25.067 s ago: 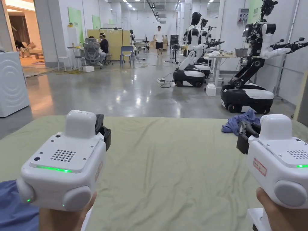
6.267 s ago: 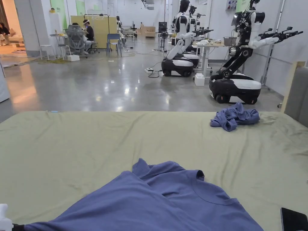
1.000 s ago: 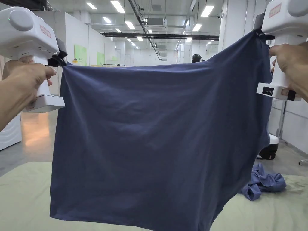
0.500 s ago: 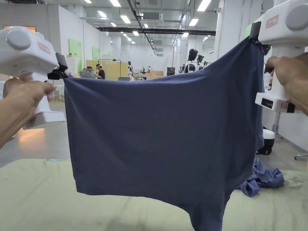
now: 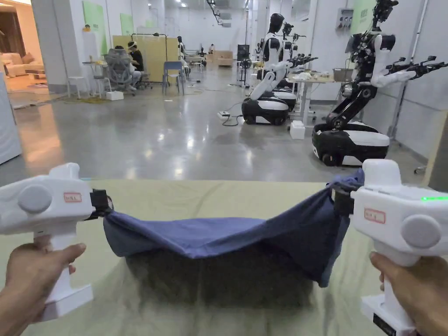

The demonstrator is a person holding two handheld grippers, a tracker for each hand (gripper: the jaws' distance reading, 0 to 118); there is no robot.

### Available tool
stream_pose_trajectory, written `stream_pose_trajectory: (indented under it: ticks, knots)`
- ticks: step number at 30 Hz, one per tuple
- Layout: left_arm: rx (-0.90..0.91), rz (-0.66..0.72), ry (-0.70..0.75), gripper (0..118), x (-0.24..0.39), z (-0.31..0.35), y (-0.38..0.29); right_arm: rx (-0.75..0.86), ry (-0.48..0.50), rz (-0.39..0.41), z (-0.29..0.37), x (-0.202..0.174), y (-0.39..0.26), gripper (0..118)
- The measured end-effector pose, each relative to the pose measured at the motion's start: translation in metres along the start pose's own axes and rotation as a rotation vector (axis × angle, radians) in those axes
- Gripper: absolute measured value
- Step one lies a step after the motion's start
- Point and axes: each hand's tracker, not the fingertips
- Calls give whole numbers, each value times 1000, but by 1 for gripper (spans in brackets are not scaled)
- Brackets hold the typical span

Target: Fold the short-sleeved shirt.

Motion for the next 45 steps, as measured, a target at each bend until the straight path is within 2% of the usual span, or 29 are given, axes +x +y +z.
stream_pose_trajectory:
  ticks: [4, 8, 10, 11, 13, 15, 17, 20, 23, 25, 27, 31, 32, 33, 34, 35, 36, 38, 40, 43, 45]
  knots:
    - [-69, 15, -46, 2, -15, 20, -74, -59, 29, -63, 37, 10, -89, 4]
    - [-86, -41, -3, 2, -31, 48, -126, -92, 51, 24, 83, 8, -139, 4]
    - [-75, -50, 39, 2, -41, 62, -137, -96, 41, 20, 103, 7, -152, 4]
    - [-89, 26, -22, 2, -46, 71, -147, -86, 64, 1, 115, 7, -155, 4]
    - [-77, 58, -38, 2, -48, 86, -157, -47, 52, 18, 138, 3, -156, 4]
    - [-60, 2, -6, 2, -51, 102, -165, -35, 60, 42, 153, 0, -156, 4]
    - [-76, 1, -1, 2, -65, 107, -169, -30, 76, 18, 171, -9, -148, 4]
    - [-104, -10, 30, 2, -72, 119, -187, -71, 51, 88, 178, -3, -163, 4]
    - [-183, 7, 20, 2, -80, 122, -210, -130, 66, 71, 185, -2, -183, 4]
    - [-194, -17, 38, 2, -77, 122, -227, -162, 28, 131, 186, 1, -199, 4]
    - [-226, -27, 40, 2, -74, 120, -236, -188, 52, 105, 187, 5, -209, 4]
    - [-242, -41, 57, 2, -75, 111, -249, -293, 41, 151, 178, 11, -230, 5]
    - [-252, -48, 74, 3, -76, 107, -251, -340, 35, 168, 170, 22, -239, 5]
    - [-265, -48, 93, 10, -86, 96, -255, -396, 30, 181, 163, 23, -241, 10]
    - [-312, -9, 101, 37, -89, 91, -255, -447, 20, 191, 156, 25, -245, 38]
    - [-338, 9, 110, 59, -93, 88, -253, -478, 13, 185, 149, 32, -249, 73]
    - [-354, 24, 121, 76, -97, 90, -252, -512, -16, 189, 145, 36, -251, 95]
    - [-235, 74, 56, 80, -88, 112, -243, -501, -38, 164, 148, 43, -244, 98]
    - [-132, 36, 61, 80, -78, 137, -226, -405, -78, 124, 166, 43, -226, 98]
    - [82, -105, 77, 80, -39, 192, -210, -159, -136, 93, 209, 29, -190, 101]
    - [193, -171, 97, 84, -6, 226, -215, 29, -101, 63, 243, 10, -179, 108]
